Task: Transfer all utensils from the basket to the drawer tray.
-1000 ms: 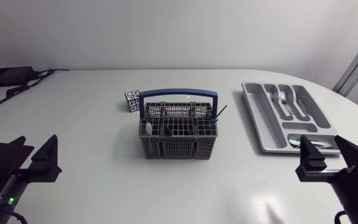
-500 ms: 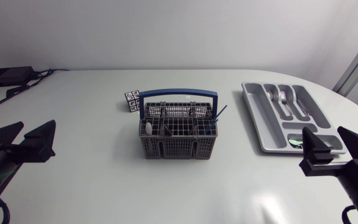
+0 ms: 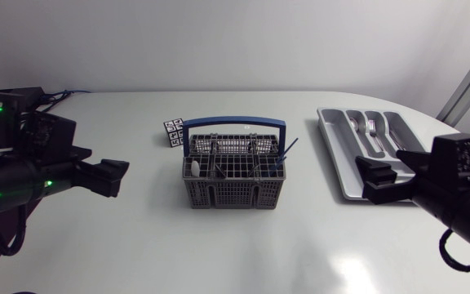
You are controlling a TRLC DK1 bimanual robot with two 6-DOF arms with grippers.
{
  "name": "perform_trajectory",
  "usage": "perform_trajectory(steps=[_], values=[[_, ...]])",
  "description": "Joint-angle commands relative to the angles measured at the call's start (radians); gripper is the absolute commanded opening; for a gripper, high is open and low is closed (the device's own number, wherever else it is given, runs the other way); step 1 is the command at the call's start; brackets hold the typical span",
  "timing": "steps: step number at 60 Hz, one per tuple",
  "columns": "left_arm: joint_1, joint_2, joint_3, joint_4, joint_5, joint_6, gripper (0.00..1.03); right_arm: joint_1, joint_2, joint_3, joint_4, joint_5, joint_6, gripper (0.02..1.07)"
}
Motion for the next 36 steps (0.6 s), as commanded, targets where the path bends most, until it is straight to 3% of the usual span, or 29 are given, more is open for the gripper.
perform_trajectory(steps=[1,7,11,22,36], values=[[-0.020,0.066,0.058,-0.021,0.029,0.058,0.98,0.035,0.125,0.102,-0.064,0.016,0.023,1.02],[-0.063,0.120,0.076,-0.024,0.050,0.067,0.98,0.087,0.245,0.184,-0.133,-0.001,-0.022,1.02],[-0.092,0.160,0.089,-0.021,0.085,0.085,0.98,0.092,0.344,0.248,-0.192,-0.152,-0.055,1.02],[-0.126,0.177,0.093,0.010,0.171,0.114,0.98,0.090,0.489,0.317,-0.149,-0.337,-0.054,1.02],[-0.160,0.183,0.089,0.057,0.190,0.114,0.98,0.179,0.588,0.331,-0.058,-0.333,-0.055,0.90]])
